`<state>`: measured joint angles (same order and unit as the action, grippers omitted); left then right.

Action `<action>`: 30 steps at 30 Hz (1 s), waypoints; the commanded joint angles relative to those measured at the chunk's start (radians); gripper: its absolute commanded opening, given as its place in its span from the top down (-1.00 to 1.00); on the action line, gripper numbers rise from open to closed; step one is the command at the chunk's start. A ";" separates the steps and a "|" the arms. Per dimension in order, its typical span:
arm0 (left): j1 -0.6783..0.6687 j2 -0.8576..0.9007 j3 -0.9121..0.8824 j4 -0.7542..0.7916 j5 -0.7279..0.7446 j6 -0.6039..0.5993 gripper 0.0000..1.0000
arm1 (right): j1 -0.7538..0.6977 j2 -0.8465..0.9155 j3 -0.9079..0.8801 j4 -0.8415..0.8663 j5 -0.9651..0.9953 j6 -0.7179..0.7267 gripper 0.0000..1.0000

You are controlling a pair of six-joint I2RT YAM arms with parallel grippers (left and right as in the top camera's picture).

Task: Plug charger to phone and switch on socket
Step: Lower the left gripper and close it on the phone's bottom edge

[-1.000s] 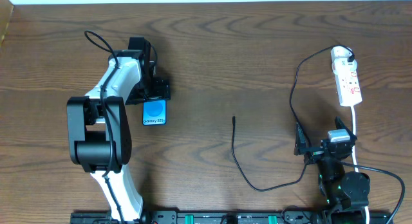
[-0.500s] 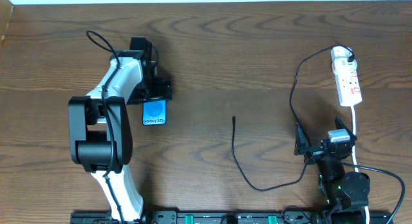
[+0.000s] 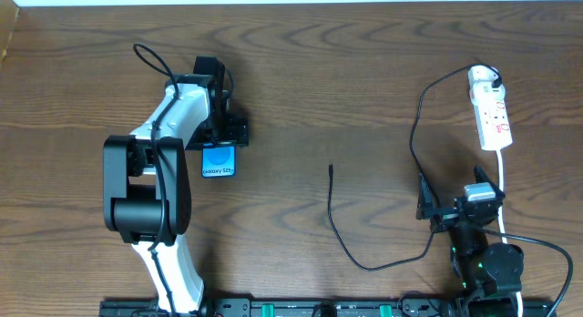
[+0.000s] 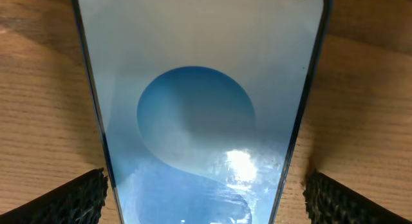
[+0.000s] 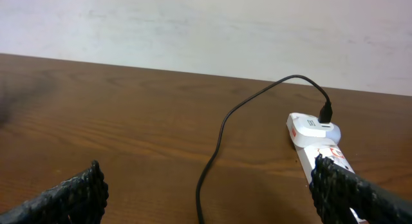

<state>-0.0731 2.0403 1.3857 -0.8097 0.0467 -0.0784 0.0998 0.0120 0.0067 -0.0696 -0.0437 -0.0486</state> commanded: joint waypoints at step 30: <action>0.022 0.006 -0.045 0.034 -0.013 -0.005 -0.79 | 0.006 -0.007 -0.001 -0.005 0.008 -0.013 -0.98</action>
<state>-0.0540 2.0388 1.3655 -0.7776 0.0547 -0.0818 0.0998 0.0120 0.0067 -0.0696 -0.0437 -0.0486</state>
